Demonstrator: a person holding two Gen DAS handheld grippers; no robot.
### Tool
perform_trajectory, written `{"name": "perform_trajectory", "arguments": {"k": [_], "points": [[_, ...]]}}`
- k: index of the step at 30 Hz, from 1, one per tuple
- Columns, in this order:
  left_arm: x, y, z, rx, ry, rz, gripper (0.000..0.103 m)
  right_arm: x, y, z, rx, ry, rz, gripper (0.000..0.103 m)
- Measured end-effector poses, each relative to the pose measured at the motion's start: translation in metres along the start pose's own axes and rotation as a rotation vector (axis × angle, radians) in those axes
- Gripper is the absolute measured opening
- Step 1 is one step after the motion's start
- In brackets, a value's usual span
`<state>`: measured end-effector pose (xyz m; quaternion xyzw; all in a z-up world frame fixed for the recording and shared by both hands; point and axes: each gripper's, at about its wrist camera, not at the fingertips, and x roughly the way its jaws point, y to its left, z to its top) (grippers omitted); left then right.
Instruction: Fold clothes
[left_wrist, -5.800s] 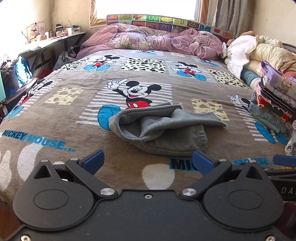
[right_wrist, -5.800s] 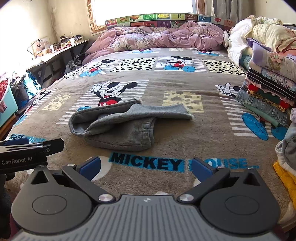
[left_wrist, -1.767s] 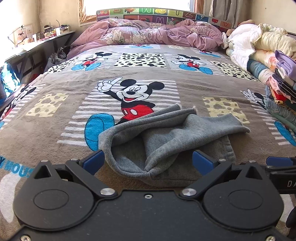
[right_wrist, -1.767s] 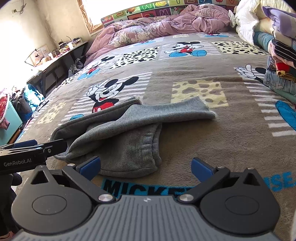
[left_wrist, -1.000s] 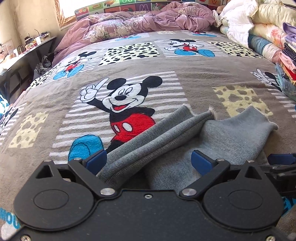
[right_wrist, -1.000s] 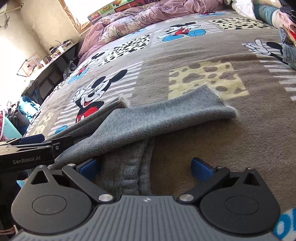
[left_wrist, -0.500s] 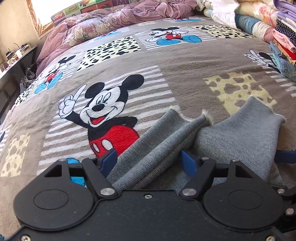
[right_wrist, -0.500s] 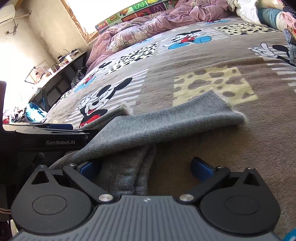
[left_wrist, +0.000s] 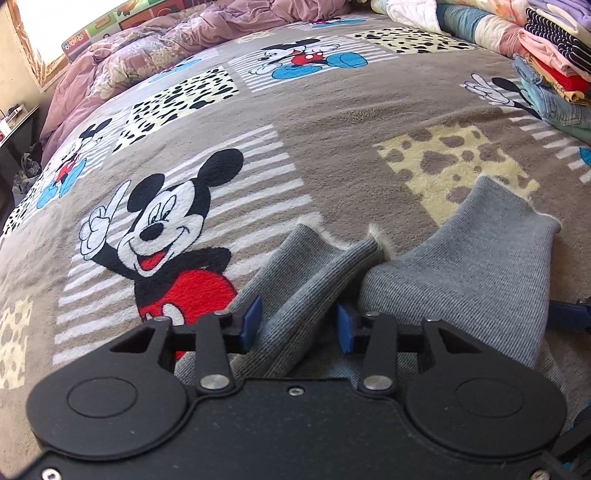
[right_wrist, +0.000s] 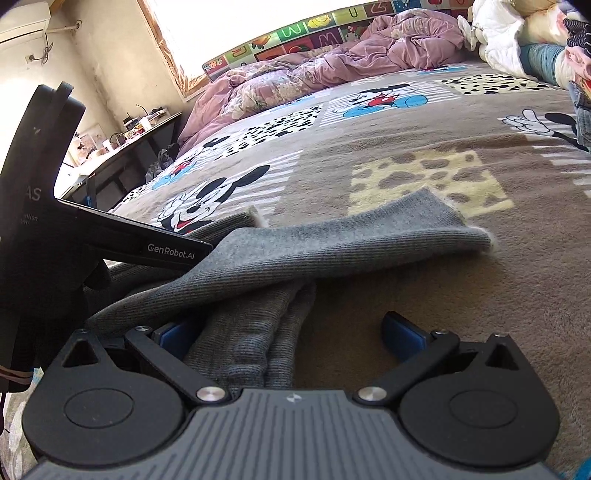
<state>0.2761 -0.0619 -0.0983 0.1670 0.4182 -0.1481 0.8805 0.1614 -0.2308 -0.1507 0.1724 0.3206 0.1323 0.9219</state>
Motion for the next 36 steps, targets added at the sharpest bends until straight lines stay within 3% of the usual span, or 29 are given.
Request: {"name": "perform_trajectory", "arguments": {"k": [3, 7, 13, 25, 36], "points": [[-0.003, 0.006, -0.001, -0.045, -0.003, -0.051, 0.029, -0.001, 0.0, -0.004, -0.007, -0.02, 0.0, 0.103], [-0.012, 0.015, -0.002, -0.084, -0.039, -0.05, 0.019, -0.003, -0.002, -0.007, -0.005, -0.042, 0.009, 0.103], [-0.034, 0.04, -0.006, -0.193, -0.102, -0.062, 0.013, -0.003, -0.006, -0.01, 0.006, -0.063, 0.026, 0.103], [-0.081, 0.103, -0.028, -0.388, -0.234, -0.006, 0.011, -0.003, -0.007, -0.013, 0.005, -0.079, 0.037, 0.103], [-0.126, 0.158, -0.071, -0.55, -0.329, 0.061, 0.011, -0.002, -0.006, -0.014, -0.003, -0.083, 0.032, 0.103]]}}
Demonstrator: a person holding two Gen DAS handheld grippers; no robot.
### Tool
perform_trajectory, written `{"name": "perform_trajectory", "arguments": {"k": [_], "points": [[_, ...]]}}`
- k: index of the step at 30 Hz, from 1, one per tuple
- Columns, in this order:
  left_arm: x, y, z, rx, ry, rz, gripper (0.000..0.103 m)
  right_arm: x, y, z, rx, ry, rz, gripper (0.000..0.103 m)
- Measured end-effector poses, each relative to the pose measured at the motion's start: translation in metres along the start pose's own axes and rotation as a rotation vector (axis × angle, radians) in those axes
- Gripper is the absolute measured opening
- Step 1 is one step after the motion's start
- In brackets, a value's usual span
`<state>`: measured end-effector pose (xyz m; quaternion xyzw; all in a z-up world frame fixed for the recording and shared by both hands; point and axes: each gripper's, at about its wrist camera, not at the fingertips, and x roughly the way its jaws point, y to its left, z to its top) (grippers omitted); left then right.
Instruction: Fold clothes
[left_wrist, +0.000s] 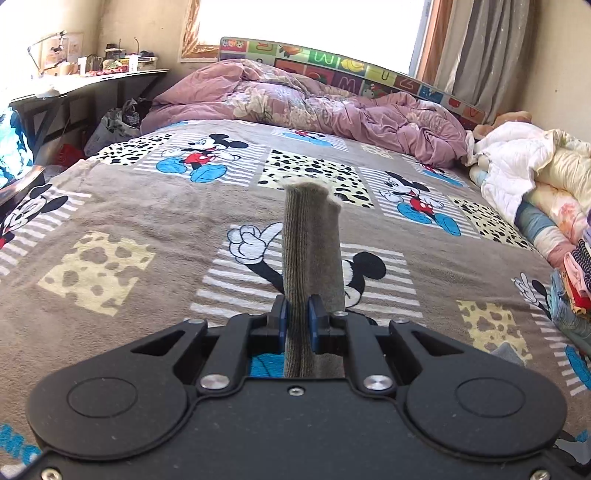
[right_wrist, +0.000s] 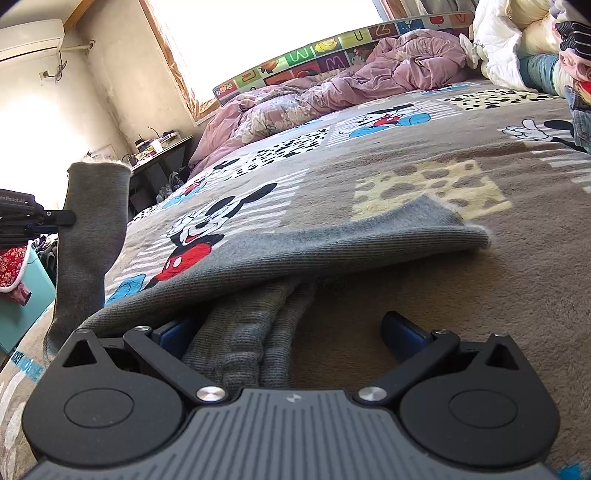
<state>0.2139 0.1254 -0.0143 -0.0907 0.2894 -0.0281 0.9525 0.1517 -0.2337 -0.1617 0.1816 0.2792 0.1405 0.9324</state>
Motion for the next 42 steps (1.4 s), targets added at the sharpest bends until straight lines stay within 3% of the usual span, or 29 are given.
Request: {"name": "perform_trajectory", "arguments": {"k": [17, 36, 42], "points": [[-0.046, 0.091, -0.042, -0.231, -0.059, 0.128, 0.011, 0.002, 0.002, 0.0, -0.014, 0.004, -0.01, 0.103], [-0.041, 0.14, -0.114, -0.442, 0.051, 0.188, 0.011, 0.005, 0.006, 0.0, -0.041, 0.012, -0.027, 0.103], [-0.04, 0.143, -0.12, -0.471, 0.049, 0.202, 0.018, 0.004, 0.007, 0.0, -0.044, 0.012, -0.029, 0.103]]}}
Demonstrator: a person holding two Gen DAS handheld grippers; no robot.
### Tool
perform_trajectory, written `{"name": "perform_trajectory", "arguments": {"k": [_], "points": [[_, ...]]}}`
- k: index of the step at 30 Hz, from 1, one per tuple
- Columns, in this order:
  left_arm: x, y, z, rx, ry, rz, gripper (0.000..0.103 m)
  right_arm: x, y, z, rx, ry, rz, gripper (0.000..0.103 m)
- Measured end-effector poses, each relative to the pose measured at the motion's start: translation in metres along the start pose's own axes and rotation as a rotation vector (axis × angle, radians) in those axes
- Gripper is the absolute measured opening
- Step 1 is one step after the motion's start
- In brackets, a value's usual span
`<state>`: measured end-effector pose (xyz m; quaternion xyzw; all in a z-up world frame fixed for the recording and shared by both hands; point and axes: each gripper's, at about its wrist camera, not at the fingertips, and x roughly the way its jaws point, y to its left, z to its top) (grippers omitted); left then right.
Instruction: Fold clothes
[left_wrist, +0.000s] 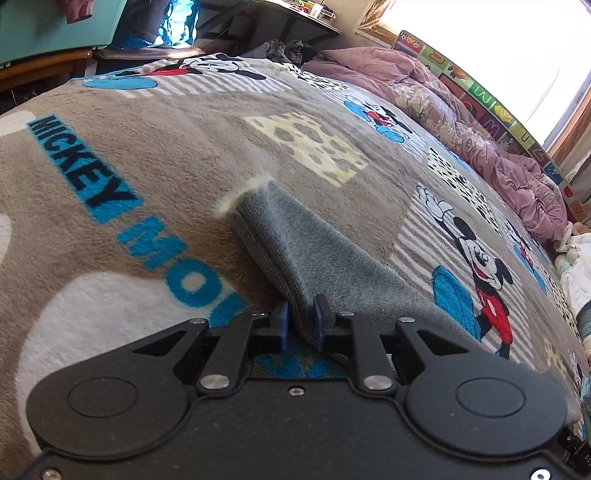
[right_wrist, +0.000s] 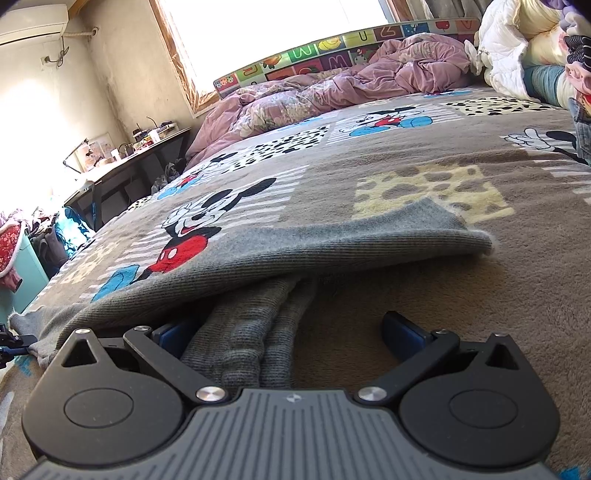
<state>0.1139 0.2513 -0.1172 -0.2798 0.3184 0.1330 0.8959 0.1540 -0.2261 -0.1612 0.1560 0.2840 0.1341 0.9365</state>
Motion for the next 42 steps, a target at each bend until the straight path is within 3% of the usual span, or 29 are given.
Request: {"name": "perform_trajectory", "arguments": {"k": [5, 7, 9, 14, 17, 25, 30, 38, 42], "points": [[-0.004, 0.004, 0.001, -0.012, 0.008, -0.028, 0.027, 0.0, 0.0, 0.0, 0.0, -0.001, 0.0, 0.103], [-0.01, 0.002, 0.002, -0.004, 0.008, -0.023, 0.046, -0.001, 0.0, -0.001, 0.003, -0.002, 0.003, 0.103], [-0.015, -0.002, 0.003, 0.012, 0.015, -0.004, 0.055, -0.001, 0.0, 0.0, 0.005, -0.002, 0.004, 0.103], [-0.023, -0.018, 0.005, 0.084, 0.084, 0.093, 0.063, 0.0, 0.001, 0.001, 0.002, 0.006, 0.002, 0.103], [-0.035, -0.035, 0.004, 0.143, 0.081, 0.123, 0.065, 0.0, 0.0, 0.003, 0.005, 0.018, 0.005, 0.103], [-0.074, -0.133, -0.013, 0.395, -0.026, -0.139, 0.066, -0.012, 0.008, 0.009, -0.004, 0.089, -0.004, 0.103], [-0.071, -0.2, -0.037, 0.534, 0.049, -0.29, 0.066, -0.043, -0.001, 0.002, 0.025, 0.052, 0.004, 0.103], [-0.053, -0.31, -0.108, 0.923, 0.083, -0.338, 0.066, -0.083, -0.024, -0.017, 0.045, -0.051, -0.07, 0.103], [-0.035, -0.347, -0.138, 1.062, 0.109, -0.348, 0.049, -0.086, -0.035, -0.024, 0.069, -0.073, -0.052, 0.103]]}}
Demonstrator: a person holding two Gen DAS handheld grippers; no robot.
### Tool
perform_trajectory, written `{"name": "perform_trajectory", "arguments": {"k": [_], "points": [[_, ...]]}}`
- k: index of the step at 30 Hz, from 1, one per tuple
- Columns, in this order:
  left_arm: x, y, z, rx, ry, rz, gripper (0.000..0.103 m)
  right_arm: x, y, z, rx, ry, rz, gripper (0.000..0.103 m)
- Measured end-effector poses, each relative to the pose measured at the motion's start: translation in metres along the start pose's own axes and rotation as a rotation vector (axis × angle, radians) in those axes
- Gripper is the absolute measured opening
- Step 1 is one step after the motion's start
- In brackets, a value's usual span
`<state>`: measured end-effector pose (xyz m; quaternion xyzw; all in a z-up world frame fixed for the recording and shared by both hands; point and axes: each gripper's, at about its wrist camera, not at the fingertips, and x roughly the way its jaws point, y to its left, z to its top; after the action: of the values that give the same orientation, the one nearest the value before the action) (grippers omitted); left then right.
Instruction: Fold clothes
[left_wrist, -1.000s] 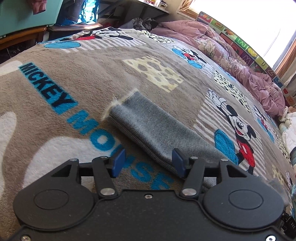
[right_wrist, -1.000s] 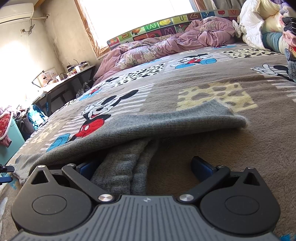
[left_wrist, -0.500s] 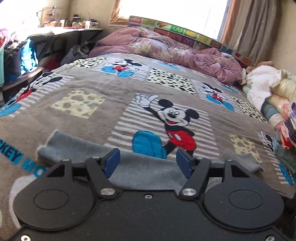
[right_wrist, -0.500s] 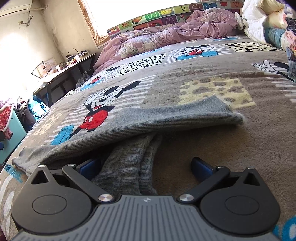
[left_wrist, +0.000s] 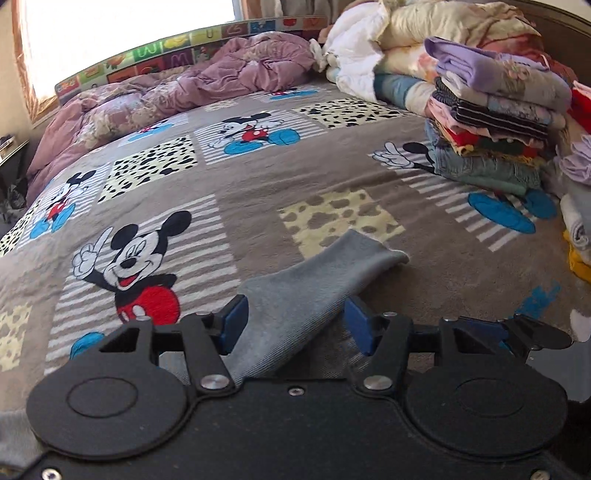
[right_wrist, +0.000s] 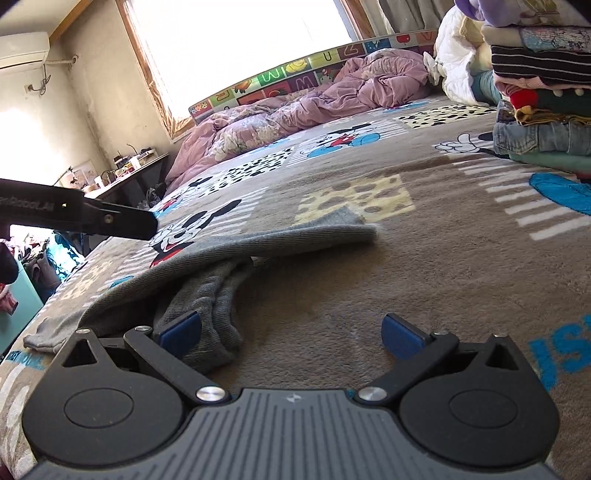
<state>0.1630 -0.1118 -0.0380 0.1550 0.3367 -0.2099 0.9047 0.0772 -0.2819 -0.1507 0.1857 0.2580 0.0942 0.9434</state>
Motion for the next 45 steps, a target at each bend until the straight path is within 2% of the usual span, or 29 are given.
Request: {"name": "perform_trajectory", "arguments": {"k": [9, 12, 13, 16, 17, 19, 22, 34, 37, 45], "points": [[0.062, -0.057, 0.02, 0.255, 0.113, 0.016, 0.041, 0.006, 0.003, -0.008, -0.028, -0.003, 0.038, 0.103], [0.076, -0.071, 0.022, 0.335, 0.13, 0.041, 0.039, 0.005, 0.0, -0.009, -0.019, -0.017, 0.058, 0.103], [0.08, -0.076, 0.023, 0.366, 0.134, 0.053, 0.035, 0.005, -0.001, -0.009, -0.016, -0.02, 0.061, 0.103], [0.092, -0.085, 0.025, 0.413, 0.152, 0.057, 0.033, 0.004, 0.0, -0.01, -0.016, -0.023, 0.062, 0.103], [0.095, -0.086, 0.025, 0.418, 0.163, 0.056, 0.031, 0.005, 0.0, -0.01, -0.016, -0.021, 0.061, 0.103], [0.102, -0.087, 0.024, 0.433, 0.173, 0.085, 0.015, 0.006, 0.0, -0.01, -0.017, -0.017, 0.059, 0.103], [0.095, -0.075, 0.027, 0.356, 0.141, 0.08, 0.009, 0.006, -0.002, -0.01, -0.008, -0.014, 0.063, 0.103], [0.027, -0.008, 0.039, 0.06, -0.028, 0.069, 0.008, 0.01, -0.005, -0.009, 0.003, -0.004, 0.065, 0.103], [0.001, 0.015, 0.038, 0.012, -0.106, 0.094, 0.008, 0.011, -0.005, -0.009, 0.0, 0.0, 0.062, 0.103], [-0.049, 0.086, 0.02, -0.185, -0.205, 0.153, 0.008, 0.011, -0.004, -0.01, -0.002, 0.004, 0.059, 0.103]]}}
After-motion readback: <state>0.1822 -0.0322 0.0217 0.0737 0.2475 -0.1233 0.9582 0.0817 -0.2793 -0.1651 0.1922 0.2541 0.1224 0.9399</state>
